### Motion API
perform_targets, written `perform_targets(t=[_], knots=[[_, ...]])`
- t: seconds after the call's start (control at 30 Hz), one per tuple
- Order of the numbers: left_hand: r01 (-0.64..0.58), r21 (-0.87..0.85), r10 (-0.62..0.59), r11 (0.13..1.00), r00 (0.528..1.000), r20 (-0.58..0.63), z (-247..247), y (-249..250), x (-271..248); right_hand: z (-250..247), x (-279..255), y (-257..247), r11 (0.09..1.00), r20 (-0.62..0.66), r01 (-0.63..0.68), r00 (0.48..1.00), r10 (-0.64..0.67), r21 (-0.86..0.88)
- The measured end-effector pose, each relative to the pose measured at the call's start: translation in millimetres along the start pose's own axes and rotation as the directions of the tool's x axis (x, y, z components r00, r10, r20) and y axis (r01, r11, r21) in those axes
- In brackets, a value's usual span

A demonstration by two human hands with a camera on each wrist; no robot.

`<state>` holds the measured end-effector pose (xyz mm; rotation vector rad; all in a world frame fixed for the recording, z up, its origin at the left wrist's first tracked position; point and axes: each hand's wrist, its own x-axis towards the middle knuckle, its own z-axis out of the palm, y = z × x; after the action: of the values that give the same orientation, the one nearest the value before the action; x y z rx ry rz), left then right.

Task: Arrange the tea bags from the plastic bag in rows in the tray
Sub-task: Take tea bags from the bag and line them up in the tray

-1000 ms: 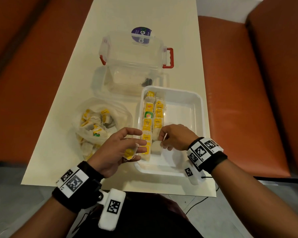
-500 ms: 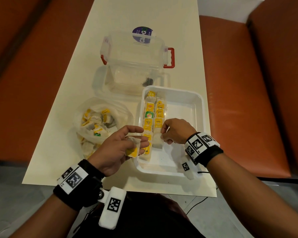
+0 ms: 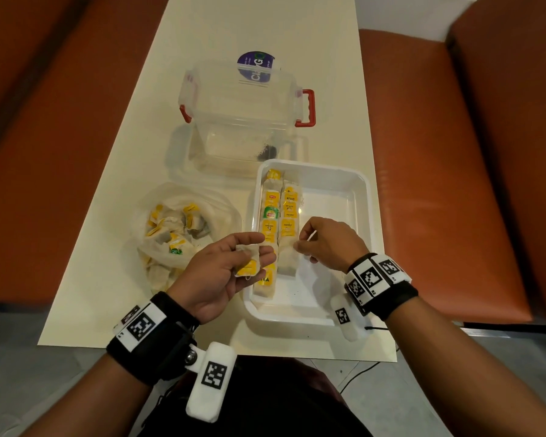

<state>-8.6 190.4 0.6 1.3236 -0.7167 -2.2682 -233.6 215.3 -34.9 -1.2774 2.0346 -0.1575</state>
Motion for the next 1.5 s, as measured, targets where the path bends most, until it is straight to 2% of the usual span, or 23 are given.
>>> perform_targets(t=[0.13,0.27,0.5,0.7,0.8,0.9,1.0,1.1,1.17,1.23,1.33,1.5], knots=[[-0.031,-0.07,0.03,0.997,0.999,-0.016,6,1,5,-4,-28,-14,0.988,-0.058,0.087,0.995,-0.08,0.128],[-0.089,-0.171,0.086,0.981,0.996,-0.021,16,4,10,-5,-59,-36,0.903,0.06,0.061,0.994,-0.095,0.425],[-0.136,-0.218,0.142,0.967,0.99,0.014,27,-1,12,2,-66,-45,0.866,0.07,0.066,0.991,-0.116,0.496],[-0.168,-0.066,0.172,0.984,0.983,0.069,24,-5,11,2,-63,-43,0.842,-0.003,0.098,0.993,-0.114,0.531],[-0.207,0.107,0.199,0.973,0.977,0.081,15,-7,12,-3,-60,-38,0.837,-0.033,0.094,0.995,-0.091,0.54],[-0.275,0.317,0.238,0.908,0.96,0.149,5,-9,12,-9,-59,-35,0.84,-0.039,0.121,0.992,-0.119,0.529],[-0.344,0.535,0.278,0.772,0.939,0.203,1,-11,13,-14,-60,-31,0.851,-0.045,0.158,0.987,-0.157,0.502],[-0.345,0.663,0.284,0.664,0.937,0.203,0,-14,13,-15,-59,-26,0.871,-0.019,0.185,0.98,-0.198,0.456],[-0.316,0.714,0.273,0.625,0.945,0.179,-3,-18,14,-16,-59,-24,0.883,-0.003,0.205,0.975,-0.224,0.421],[-0.29,0.73,0.274,0.619,0.951,0.145,-7,-21,14,-16,-58,-20,0.904,-0.001,0.224,0.971,-0.24,0.365],[-0.27,0.711,0.292,0.65,0.952,0.095,-14,-19,11,-15,-55,-15,0.955,0.039,0.236,0.968,-0.246,0.182],[-0.293,0.688,0.296,0.664,0.948,0.118,-24,-11,0,-4,-46,-15,0.971,0.247,0.215,0.952,-0.183,-0.109]])
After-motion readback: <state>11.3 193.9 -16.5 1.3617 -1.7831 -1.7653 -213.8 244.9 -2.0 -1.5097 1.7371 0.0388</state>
